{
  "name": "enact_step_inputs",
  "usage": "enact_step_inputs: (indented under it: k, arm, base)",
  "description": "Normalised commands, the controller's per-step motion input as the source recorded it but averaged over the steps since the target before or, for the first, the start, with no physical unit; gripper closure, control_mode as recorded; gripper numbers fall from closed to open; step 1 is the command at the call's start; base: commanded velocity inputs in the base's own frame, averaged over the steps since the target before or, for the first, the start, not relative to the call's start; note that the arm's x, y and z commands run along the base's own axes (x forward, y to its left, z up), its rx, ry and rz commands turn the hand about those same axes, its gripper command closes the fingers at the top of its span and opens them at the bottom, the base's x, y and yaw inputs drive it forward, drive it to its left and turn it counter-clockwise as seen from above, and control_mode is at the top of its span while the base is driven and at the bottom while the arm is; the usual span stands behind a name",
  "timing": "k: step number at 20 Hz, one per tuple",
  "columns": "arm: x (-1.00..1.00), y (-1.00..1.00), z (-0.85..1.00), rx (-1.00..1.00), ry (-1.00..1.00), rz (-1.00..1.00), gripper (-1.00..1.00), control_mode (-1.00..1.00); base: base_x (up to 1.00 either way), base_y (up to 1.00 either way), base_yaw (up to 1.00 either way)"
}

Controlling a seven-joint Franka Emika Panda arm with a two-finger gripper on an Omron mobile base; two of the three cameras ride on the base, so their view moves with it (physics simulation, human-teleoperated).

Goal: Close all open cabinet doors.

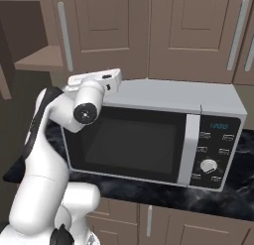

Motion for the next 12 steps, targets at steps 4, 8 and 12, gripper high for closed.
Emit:
enact_step_inputs:
  k: [4, 8, 12]
  arm:
    - [0.30, 0.04, 0.00, 0.00, 0.00, -0.11, -1.00, -1.00]
    - [0.26, 0.01, 0.00, 0.01, 0.00, -0.10, -1.00, -1.00]
    - [0.24, 0.01, 0.00, 0.01, 0.00, -0.08, -1.00, -1.00]
  base:
    - [0.00, 0.00, 0.00]
    - [0.00, 0.00, 0.00]
    - [0.00, 0.00, 0.00]
